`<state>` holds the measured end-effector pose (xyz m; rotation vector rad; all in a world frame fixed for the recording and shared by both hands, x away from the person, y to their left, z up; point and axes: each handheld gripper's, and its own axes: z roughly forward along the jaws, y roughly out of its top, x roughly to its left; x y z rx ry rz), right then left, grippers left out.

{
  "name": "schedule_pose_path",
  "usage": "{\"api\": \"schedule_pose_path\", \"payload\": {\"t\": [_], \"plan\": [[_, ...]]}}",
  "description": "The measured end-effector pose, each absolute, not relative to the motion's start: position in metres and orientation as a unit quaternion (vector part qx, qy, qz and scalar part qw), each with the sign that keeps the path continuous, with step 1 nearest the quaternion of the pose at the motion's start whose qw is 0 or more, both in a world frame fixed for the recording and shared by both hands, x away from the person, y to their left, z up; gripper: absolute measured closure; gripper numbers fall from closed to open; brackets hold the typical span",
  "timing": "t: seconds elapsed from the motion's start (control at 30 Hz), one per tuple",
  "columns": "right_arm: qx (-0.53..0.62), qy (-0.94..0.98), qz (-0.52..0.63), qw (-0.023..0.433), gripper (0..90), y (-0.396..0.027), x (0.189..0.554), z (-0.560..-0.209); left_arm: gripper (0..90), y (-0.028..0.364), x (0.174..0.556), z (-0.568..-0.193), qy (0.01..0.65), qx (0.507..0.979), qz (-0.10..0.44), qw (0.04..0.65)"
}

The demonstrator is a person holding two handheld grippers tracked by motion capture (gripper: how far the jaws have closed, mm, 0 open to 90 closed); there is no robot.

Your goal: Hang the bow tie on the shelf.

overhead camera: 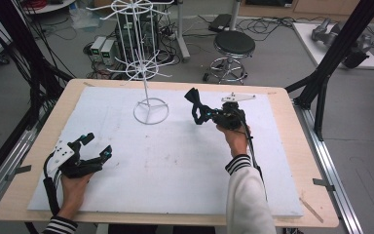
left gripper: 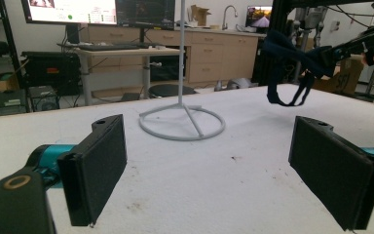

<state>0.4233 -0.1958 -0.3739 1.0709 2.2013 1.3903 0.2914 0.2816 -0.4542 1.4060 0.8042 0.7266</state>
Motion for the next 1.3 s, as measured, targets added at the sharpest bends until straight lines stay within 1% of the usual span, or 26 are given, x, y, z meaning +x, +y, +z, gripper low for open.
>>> {"api": "schedule_pose_path", "payload": {"t": [0.5, 0.63, 0.87, 1.2, 1.3], "plan": [[0.368, 0.734, 0.539, 0.19, 86.1, -0.187, 0.413, -0.347, 14.3, 0.281, 0.291, -0.454, 0.351, 0.614, 0.316, 0.632], [0.359, 0.728, 0.549, 0.201, 86.0, -0.177, 0.412, -0.335, 14.3, 0.281, 0.291, -0.454, 0.351, 0.614, 0.317, 0.632], [0.367, 0.71, 0.562, 0.215, 86.0, -0.168, 0.411, -0.326, 14.3, 0.281, 0.291, -0.454, 0.35, 0.614, 0.316, 0.632], [0.361, 0.696, 0.578, 0.226, 86.0, -0.159, 0.41, -0.313, 14.3, 0.282, 0.291, -0.454, 0.351, 0.614, 0.317, 0.632], [0.355, 0.696, 0.583, 0.223, 86.0, -0.155, 0.409, -0.309, 14.3, 0.282, 0.291, -0.454, 0.351, 0.614, 0.317, 0.632]]}}
